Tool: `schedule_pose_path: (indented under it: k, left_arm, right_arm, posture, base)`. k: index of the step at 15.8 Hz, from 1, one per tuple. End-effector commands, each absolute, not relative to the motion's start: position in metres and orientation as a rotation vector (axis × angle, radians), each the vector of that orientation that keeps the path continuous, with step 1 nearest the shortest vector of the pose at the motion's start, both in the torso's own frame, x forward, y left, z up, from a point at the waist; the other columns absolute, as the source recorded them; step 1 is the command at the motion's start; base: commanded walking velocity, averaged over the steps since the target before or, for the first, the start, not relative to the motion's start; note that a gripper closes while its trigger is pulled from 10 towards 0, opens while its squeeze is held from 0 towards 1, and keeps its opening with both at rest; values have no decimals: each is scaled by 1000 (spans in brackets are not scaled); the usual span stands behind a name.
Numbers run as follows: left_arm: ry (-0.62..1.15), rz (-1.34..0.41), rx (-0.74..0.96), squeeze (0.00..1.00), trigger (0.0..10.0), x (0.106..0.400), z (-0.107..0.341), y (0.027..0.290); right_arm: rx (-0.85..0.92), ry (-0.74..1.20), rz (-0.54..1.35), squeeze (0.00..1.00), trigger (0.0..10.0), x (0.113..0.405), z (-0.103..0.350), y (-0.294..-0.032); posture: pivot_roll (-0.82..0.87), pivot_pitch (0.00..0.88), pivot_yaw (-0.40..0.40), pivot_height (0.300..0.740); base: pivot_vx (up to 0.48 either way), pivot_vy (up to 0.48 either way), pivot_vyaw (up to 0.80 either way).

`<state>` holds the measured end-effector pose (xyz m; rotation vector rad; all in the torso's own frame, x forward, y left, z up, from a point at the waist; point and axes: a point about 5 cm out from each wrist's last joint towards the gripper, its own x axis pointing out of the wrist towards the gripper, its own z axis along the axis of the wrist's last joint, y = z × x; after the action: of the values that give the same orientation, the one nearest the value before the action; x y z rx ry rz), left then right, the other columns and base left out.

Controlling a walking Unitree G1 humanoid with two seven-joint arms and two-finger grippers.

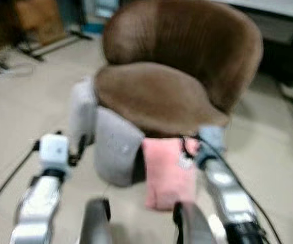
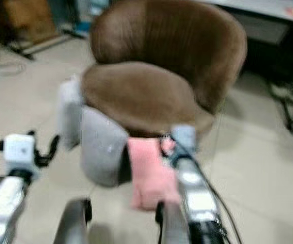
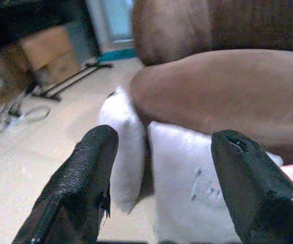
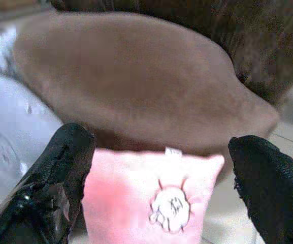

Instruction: Move the pillow to the sofa from floor

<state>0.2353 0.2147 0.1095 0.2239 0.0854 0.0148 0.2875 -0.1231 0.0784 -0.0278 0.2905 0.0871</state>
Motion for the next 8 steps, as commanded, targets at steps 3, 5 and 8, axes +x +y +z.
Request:
schedule_pose_path:
  k: [3, 5, 8]
  left_arm:
    - [54, -39, 204, 0, 10000, 241, 113, 198]
    - [54, -40, 205, 0, 10000, 241, 113, 198]
    - [52, -43, 220, 0, 10000, 241, 113, 198]
  right_arm:
    - [-104, 276, 47, 0, 10000, 287, 78, -143]
    - [-75, 274, 66, 0, 10000, 287, 78, -140]
    - [-42, 278, 104, 0, 10000, 286, 77, -138]
  posture:
    - [-165, 0, -7, 540]
    - [-165, 0, -6, 540]
    - [-159, 0, -9, 540]
  base:
    - [420, 0, 267]
    - [398, 0, 800]
    - [334, 0, 169]
